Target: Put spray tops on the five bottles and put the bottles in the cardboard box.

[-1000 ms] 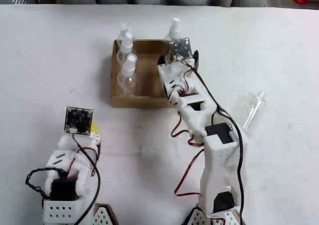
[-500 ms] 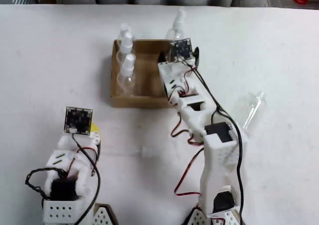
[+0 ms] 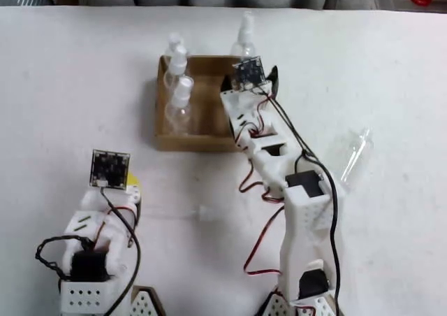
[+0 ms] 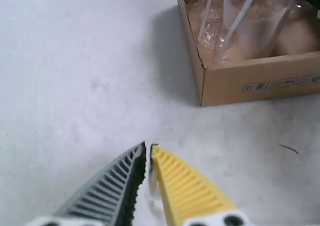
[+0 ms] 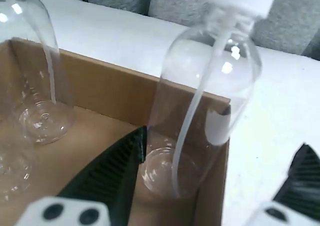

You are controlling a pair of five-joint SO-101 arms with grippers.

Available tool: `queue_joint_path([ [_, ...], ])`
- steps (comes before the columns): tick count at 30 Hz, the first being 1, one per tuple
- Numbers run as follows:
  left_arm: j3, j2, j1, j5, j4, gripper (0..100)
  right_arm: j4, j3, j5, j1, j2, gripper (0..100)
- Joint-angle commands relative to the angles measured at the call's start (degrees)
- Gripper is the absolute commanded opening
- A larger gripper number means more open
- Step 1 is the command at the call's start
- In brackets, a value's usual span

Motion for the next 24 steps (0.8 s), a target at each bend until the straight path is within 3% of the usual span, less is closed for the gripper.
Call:
queue_joint_path([
  [1,-0.18,-0.75,-0.57,-0.62,-0.18,2,-0.57,0.18,0.44,-0.75,-0.75,37.7],
  [24,-0.18,-0.75,-0.57,-0.62,-0.18,2,-0.48,1.41,0.44,-0.92,-0.92,38.0],
])
